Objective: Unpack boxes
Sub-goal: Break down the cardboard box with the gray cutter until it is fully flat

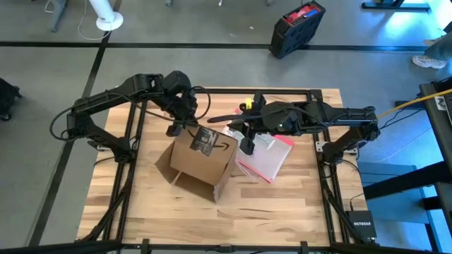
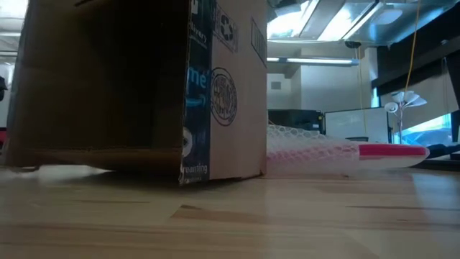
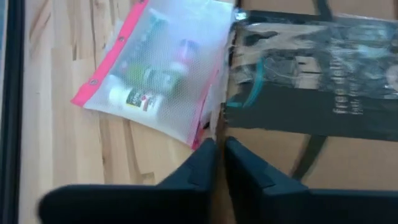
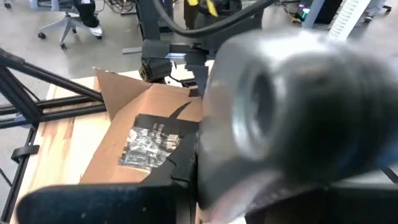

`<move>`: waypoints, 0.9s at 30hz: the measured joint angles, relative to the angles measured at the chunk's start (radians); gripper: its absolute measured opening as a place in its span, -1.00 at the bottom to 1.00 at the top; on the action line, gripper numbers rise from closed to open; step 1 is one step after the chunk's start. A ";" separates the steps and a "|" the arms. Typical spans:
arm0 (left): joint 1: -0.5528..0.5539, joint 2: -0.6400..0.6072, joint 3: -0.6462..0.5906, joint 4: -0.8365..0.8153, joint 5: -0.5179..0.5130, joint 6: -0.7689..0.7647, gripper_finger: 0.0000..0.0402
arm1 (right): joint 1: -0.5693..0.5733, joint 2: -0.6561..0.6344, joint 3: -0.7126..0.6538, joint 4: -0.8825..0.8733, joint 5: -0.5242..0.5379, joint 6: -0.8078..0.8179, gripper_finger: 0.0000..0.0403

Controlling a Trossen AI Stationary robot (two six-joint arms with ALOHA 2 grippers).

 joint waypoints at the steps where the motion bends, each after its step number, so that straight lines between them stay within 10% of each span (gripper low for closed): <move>1: -0.001 0.000 0.000 -0.002 -0.003 0.000 -0.93 | 0.000 0.000 0.000 -0.004 -0.004 -0.002 -0.65; 16: -0.051 -0.010 0.149 -0.036 -0.089 0.068 -1.00 | 0.000 -0.021 0.000 -0.063 0.047 -0.013 -0.65; 27: -0.089 -0.023 0.205 -0.238 -0.062 -0.165 -0.75 | 0.000 -0.055 0.000 -0.150 0.006 0.034 -0.65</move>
